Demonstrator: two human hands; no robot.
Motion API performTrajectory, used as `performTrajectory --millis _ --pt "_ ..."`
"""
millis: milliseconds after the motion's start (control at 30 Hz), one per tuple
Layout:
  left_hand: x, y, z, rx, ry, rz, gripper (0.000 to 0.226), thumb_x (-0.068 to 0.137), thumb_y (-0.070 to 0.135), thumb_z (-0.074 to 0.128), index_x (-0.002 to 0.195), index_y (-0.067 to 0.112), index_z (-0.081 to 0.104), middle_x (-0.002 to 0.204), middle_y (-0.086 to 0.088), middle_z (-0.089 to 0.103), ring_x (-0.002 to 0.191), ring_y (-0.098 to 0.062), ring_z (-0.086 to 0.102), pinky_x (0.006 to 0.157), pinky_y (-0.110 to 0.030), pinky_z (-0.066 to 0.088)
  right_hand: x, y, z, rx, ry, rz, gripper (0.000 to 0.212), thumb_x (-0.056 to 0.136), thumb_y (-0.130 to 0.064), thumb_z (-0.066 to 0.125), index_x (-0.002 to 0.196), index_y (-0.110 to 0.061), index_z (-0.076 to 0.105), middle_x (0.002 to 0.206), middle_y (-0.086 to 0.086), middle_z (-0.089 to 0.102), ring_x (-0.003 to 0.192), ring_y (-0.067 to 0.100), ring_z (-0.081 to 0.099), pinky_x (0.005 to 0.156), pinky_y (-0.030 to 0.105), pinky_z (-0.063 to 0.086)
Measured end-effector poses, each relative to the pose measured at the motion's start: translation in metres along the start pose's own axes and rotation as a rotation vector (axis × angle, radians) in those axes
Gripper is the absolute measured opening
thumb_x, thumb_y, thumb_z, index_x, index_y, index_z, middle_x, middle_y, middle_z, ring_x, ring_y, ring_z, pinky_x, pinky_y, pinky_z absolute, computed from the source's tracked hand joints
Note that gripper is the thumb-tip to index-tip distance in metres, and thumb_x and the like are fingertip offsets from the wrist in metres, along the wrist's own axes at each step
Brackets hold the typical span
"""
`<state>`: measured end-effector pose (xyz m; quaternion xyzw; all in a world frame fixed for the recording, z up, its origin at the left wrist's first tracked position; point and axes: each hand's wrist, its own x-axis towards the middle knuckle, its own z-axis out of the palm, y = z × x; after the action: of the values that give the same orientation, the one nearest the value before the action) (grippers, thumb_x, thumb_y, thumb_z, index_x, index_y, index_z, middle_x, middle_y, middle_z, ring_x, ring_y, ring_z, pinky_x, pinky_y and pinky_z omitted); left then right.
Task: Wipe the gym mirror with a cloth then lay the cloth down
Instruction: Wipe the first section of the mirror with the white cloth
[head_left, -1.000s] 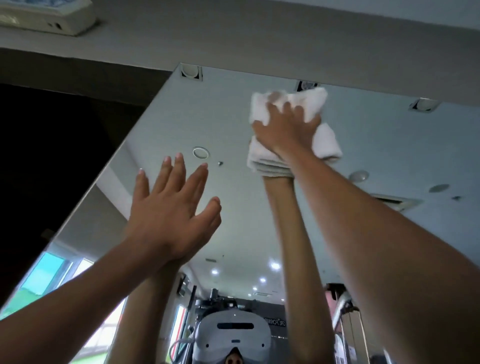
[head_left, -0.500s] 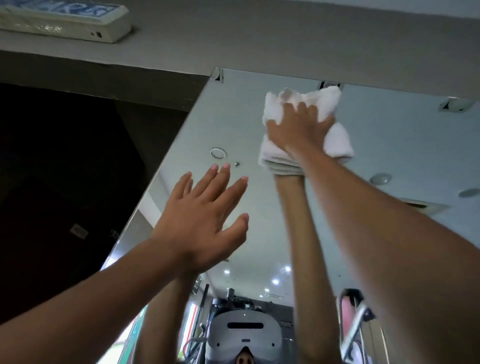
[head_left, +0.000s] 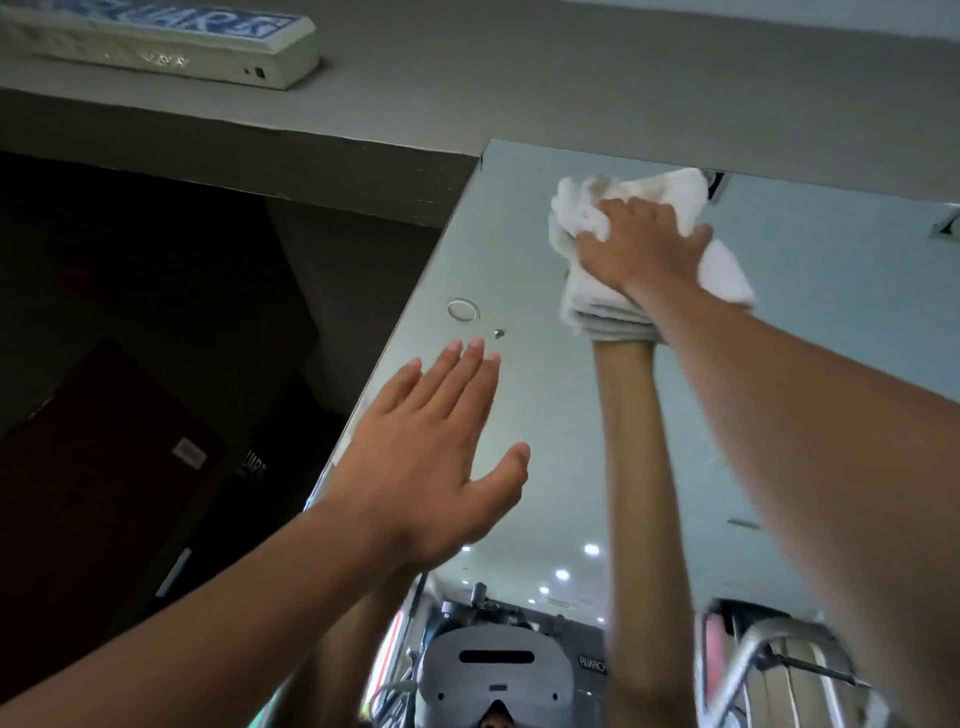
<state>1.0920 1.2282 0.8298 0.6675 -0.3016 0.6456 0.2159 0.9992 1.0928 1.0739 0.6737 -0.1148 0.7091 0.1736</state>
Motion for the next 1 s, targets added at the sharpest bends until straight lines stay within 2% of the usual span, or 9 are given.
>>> performTrajectory --millis 67,167,333,400,533,567,733,900,1000 --pt "-0.001 0.001 0.002 -0.018 0.047 -0.126 0.092 0.082 0.068 -0.003 0.160 0.020 -0.010 0.166 0.003 -0.019 0.150 -0.007 -0.024 0.124 -0.034 -0.013 -0.004 -0.043 0.006 0.015 -0.010 0.013 0.056 0.097 -0.046 0.031 0.151 -0.029 0.030 0.158 0.004 0.030 0.144 0.026 0.025 0.114 0.060 0.009" --pt "0.000 0.002 0.002 0.018 0.072 -0.273 0.098 0.079 0.068 -0.005 0.160 0.013 -0.005 0.168 -0.003 -0.015 0.152 -0.012 -0.022 0.123 -0.046 -0.014 -0.020 -0.089 0.010 0.032 -0.034 -0.267 0.054 0.098 -0.048 0.030 0.151 -0.035 0.032 0.159 -0.001 0.030 0.145 0.024 0.025 0.113 0.060 0.011" --pt "-0.005 0.004 0.002 -0.016 0.058 -0.300 0.101 0.075 0.069 -0.009 0.161 0.016 -0.006 0.167 0.000 -0.018 0.150 -0.009 -0.025 0.123 -0.046 -0.014 -0.036 -0.047 -0.009 0.142 -0.178 -0.765 0.051 0.092 -0.053 0.033 0.143 -0.050 0.041 0.155 -0.016 0.038 0.144 0.011 0.029 0.105 0.052 0.020" --pt "-0.005 0.004 0.003 -0.016 0.060 -0.302 0.100 0.075 0.068 -0.009 0.161 0.016 -0.007 0.167 0.001 -0.019 0.150 -0.009 -0.026 0.123 -0.045 -0.014 -0.025 -0.018 -0.016 0.161 -0.183 -0.700 0.051 0.092 -0.054 0.032 0.141 -0.050 0.044 0.153 -0.017 0.041 0.142 0.012 0.033 0.105 0.054 0.023" --pt "-0.006 0.005 0.002 0.005 0.055 -0.303 0.094 0.080 0.066 -0.008 0.160 0.017 -0.010 0.166 0.001 -0.022 0.150 -0.010 -0.027 0.123 -0.047 -0.014 0.005 -0.037 0.002 0.036 -0.039 -0.072 0.053 0.096 -0.047 0.029 0.148 -0.037 0.036 0.156 -0.004 0.035 0.143 0.024 0.028 0.110 0.059 0.016" --pt "-0.006 0.005 0.002 0.014 0.051 -0.303 0.093 0.081 0.066 -0.007 0.160 0.017 -0.010 0.166 0.001 -0.021 0.150 -0.010 -0.027 0.122 -0.048 -0.016 0.004 -0.058 0.006 0.006 -0.041 -0.012 0.054 0.097 -0.046 0.028 0.150 -0.034 0.033 0.157 0.001 0.032 0.144 0.026 0.025 0.113 0.060 0.013" --pt "-0.010 0.003 0.003 0.019 0.061 -0.289 0.094 0.080 0.066 -0.009 0.161 0.018 -0.008 0.166 0.002 -0.019 0.149 -0.008 -0.026 0.120 -0.050 -0.019 -0.032 -0.132 0.008 0.036 -0.063 -0.341 0.049 0.101 -0.042 0.029 0.148 -0.037 0.037 0.159 -0.003 0.030 0.147 0.022 0.022 0.115 0.057 0.010" --pt "-0.023 0.003 0.004 0.016 0.072 -0.290 0.092 0.081 0.065 -0.011 0.161 0.019 -0.009 0.165 0.004 -0.022 0.148 -0.008 -0.029 0.118 -0.047 -0.024 -0.063 -0.076 -0.009 0.082 -0.230 -0.838 0.053 0.094 -0.051 0.026 0.146 -0.050 0.035 0.161 -0.017 0.026 0.148 0.011 0.019 0.112 0.054 0.013" --pt "-0.024 0.002 0.004 -0.022 0.101 -0.284 0.091 0.083 0.066 -0.008 0.161 0.019 -0.005 0.166 0.004 -0.017 0.149 -0.008 -0.027 0.118 -0.045 -0.024 -0.043 -0.028 -0.018 0.077 -0.200 -0.662 0.052 0.094 -0.042 0.029 0.145 -0.051 0.036 0.158 -0.015 0.032 0.145 0.012 0.025 0.107 0.057 0.022"
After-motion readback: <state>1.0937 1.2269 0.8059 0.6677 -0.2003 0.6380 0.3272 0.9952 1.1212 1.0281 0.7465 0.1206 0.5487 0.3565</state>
